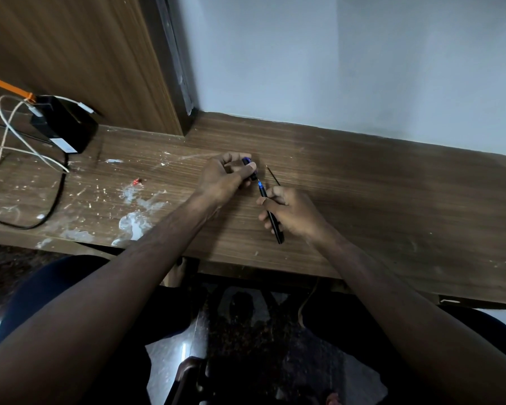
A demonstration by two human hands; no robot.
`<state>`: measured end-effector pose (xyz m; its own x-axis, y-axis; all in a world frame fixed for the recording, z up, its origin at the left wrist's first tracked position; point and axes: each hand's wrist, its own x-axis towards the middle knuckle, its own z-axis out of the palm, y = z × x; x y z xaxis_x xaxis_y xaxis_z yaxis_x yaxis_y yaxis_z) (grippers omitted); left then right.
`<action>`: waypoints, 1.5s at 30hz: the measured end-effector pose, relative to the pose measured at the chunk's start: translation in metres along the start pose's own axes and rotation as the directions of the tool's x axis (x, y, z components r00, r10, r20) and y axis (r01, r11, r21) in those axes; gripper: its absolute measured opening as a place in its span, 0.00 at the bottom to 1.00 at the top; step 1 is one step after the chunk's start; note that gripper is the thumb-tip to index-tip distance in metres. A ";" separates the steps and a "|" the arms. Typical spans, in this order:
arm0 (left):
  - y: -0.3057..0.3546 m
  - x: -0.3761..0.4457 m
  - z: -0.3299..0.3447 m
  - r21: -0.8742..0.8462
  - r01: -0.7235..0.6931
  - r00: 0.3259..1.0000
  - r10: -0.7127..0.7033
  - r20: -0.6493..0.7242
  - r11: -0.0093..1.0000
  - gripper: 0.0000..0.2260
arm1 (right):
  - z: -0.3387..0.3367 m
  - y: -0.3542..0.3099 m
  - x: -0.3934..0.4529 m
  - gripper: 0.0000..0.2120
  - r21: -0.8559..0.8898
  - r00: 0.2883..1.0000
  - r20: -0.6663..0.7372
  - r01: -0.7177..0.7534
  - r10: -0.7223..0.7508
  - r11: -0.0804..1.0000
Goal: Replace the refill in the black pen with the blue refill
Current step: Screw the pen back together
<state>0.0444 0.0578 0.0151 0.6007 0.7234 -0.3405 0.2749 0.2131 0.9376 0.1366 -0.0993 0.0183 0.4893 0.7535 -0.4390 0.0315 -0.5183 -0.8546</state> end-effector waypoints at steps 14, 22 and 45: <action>-0.009 0.003 -0.003 0.122 -0.041 0.999 0.042 -0.013 0.992 0.09 | -0.001 0.002 0.002 0.06 -0.067 1.000 0.008 0.019 -0.019 0.998; -0.008 -0.007 0.003 0.300 -0.139 0.990 0.128 0.056 0.944 0.08 | -0.001 0.001 -0.001 0.11 0.030 0.998 -0.069 0.016 -0.014 0.999; -0.008 -0.010 0.014 0.070 -0.280 0.958 0.274 0.088 0.957 0.08 | 0.003 -0.004 -0.011 0.09 0.172 0.969 -0.246 0.081 -0.037 0.982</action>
<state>0.0459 0.0395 0.0097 0.7167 0.6932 -0.0757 0.1472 -0.0444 0.9881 0.1284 -0.1036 0.0259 0.6868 0.6496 -0.3260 -0.0796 -0.3785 -0.9222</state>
